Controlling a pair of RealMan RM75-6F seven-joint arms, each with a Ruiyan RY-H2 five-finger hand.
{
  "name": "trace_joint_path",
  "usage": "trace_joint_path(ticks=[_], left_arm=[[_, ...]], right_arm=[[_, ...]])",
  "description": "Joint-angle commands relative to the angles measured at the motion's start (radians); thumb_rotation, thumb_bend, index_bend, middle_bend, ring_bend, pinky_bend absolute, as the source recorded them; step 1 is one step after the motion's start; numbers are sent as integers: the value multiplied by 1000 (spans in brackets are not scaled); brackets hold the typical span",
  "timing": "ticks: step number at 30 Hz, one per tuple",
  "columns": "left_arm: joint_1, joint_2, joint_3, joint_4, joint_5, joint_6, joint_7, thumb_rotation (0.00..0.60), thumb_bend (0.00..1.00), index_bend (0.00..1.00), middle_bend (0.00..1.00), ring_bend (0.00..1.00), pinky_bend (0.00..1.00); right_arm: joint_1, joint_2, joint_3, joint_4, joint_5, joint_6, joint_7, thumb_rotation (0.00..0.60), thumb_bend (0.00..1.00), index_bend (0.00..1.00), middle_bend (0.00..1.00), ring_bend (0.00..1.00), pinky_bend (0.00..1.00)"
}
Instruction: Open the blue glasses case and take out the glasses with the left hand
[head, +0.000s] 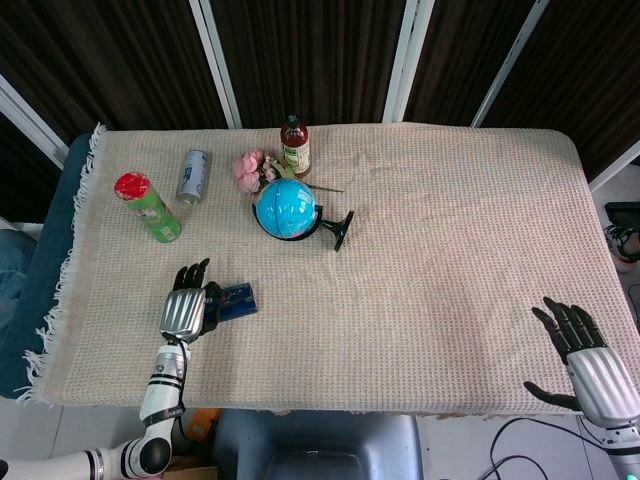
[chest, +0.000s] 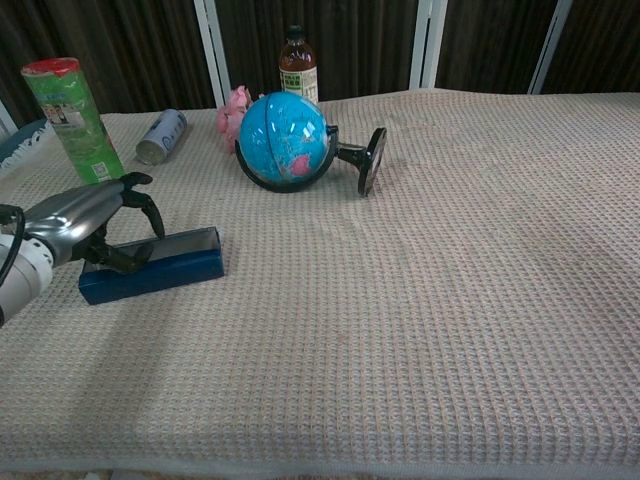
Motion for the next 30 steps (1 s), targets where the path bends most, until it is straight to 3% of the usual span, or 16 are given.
trace_joint_path(ticks=[1,8,13,21,25,30], left_arm=[[-27,-3,-37,40,-14,-17,-23,600,443,450,19,0,0],[-73,-29,-72,185,-48,-52,-37,600,422,340,19,0,0],[-73,-26,-74,219,-62,-46,-43,600,420,292,16,0,0],[10,99,7,25,43,-1,-140,600,409,353,15,0,0],[41,165,70,-52,56,-19,-128,600,509,359,7,0,0],[57,192,106,-74,48,-30,-113,600,573,361,0,0,0]], right_arm=[[1,2,1,-2,2,-2,2,600,176,0,0,0,0],[5,5,14,-1,29,-9,8,600,176,0,0,0,0],[5,4,13,-4,28,-12,-1,600,176,0,0,0,0],[3,-4,10,-5,21,-10,-13,600,176,0,0,0,0],[6,-8,7,-12,12,-14,-26,600,176,0,0,0,0],[5,-12,2,-9,3,-13,-28,600,176,0,0,0,0]])
